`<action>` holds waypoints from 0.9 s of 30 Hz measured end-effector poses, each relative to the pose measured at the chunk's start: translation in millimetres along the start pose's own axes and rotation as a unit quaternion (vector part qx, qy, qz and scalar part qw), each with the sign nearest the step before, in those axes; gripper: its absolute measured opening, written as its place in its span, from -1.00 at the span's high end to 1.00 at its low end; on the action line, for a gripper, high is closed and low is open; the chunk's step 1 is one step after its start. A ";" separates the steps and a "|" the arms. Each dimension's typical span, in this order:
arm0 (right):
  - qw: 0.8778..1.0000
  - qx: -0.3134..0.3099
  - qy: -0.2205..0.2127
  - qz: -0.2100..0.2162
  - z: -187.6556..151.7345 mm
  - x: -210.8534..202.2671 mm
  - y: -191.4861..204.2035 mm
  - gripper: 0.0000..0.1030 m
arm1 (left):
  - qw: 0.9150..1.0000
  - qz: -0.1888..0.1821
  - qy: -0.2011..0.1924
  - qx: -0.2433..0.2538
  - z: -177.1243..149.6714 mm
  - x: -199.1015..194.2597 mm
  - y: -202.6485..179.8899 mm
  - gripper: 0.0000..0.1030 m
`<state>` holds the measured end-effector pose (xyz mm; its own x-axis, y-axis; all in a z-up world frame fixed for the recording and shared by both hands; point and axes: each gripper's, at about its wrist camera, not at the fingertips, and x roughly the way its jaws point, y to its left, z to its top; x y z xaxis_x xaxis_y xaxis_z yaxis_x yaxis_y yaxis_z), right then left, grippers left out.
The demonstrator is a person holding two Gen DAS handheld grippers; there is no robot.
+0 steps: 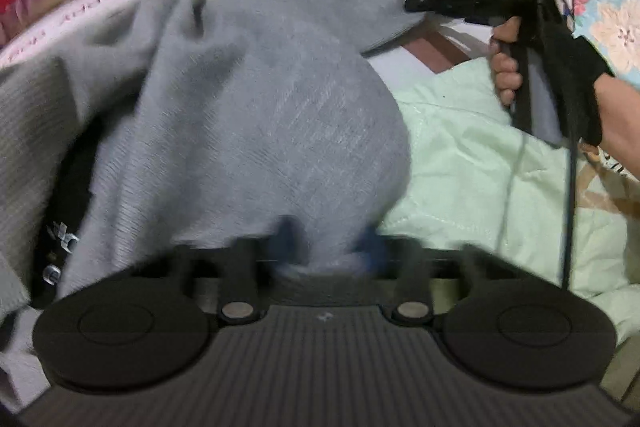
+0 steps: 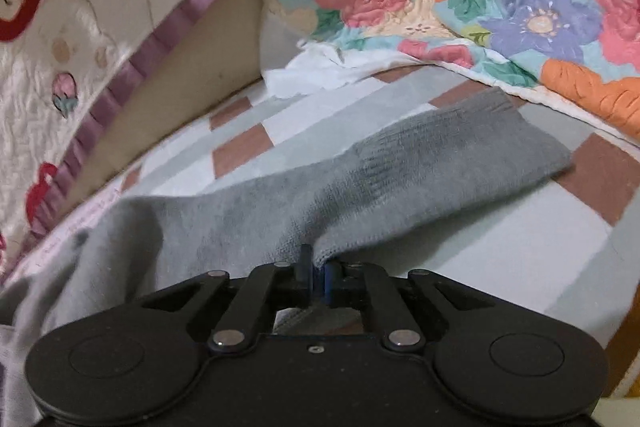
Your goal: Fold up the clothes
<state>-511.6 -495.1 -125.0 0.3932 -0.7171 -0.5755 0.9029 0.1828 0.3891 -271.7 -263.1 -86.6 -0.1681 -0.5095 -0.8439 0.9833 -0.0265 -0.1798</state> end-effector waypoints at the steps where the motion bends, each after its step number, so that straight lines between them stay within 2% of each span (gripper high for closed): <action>1: 1.000 -0.015 -0.018 0.003 5.2 -10.6 2.3 0.89 | 1.000 -0.011 -0.003 -0.020 1.8 -4.3 7.1 0.74; 4: 0.995 -0.063 -0.072 -0.004 22.5 -47.8 4.5 0.89 | 0.996 -0.045 -0.030 -0.070 4.6 -25.7 27.9 0.78; 8: 0.988 -0.091 -0.118 -0.047 44.8 -97.5 -20.0 0.89 | 0.984 -0.123 -0.070 -0.103 9.0 -62.2 39.0 0.81; 11: 0.979 -0.111 -0.153 -0.079 61.6 -134.7 -38.4 0.92 | 0.973 -0.196 -0.057 -0.110 8.5 -65.9 34.2 0.93; 13: 0.971 -0.125 -0.175 -0.101 72.8 -159.6 -50.6 0.93 | 0.971 -0.212 -0.029 -0.110 5.2 -49.6 24.7 0.93; 14: 0.971 -0.130 -0.168 -0.109 72.6 -159.1 -57.5 0.93 | 0.970 -0.215 -0.014 -0.109 3.2 -39.9 19.3 0.93; 16: 0.973 -0.143 -0.134 -0.124 67.6 -146.5 -71.0 0.93 | 0.974 -0.198 -0.016 -0.112 -0.5 -43.1 22.4 0.93; 18: 0.971 -0.154 -0.089 -0.157 58.6 -122.7 -78.6 0.91 | 0.977 -0.175 -0.026 -0.118 -4.1 -52.4 29.1 0.90; 21: 0.960 -0.178 -0.010 -0.217 44.2 -89.6 -79.1 0.78 | 0.981 -0.140 -0.040 -0.125 -9.7 -66.2 39.2 0.82; 23: 0.957 -0.184 -0.006 -0.225 35.7 -88.5 -70.4 0.45 | 0.983 -0.117 -0.050 -0.130 -13.3 -75.4 45.9 0.30; 24: 0.957 -0.186 -0.011 -0.221 32.7 -92.0 -64.8 0.20 | 0.984 -0.105 -0.055 -0.133 -15.2 -80.1 49.3 0.23; 27: 0.957 -0.200 -0.031 -0.209 24.9 -103.1 -45.5 0.08 | 0.985 -0.070 -0.069 -0.140 -20.7 -93.9 59.3 0.07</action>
<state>-597.6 -446.2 -65.4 -0.0164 -0.8200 -0.5721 0.9780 0.1058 -0.1797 -199.0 -199.1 -28.4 -0.2711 -0.6306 -0.7273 0.8904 0.1228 -0.4384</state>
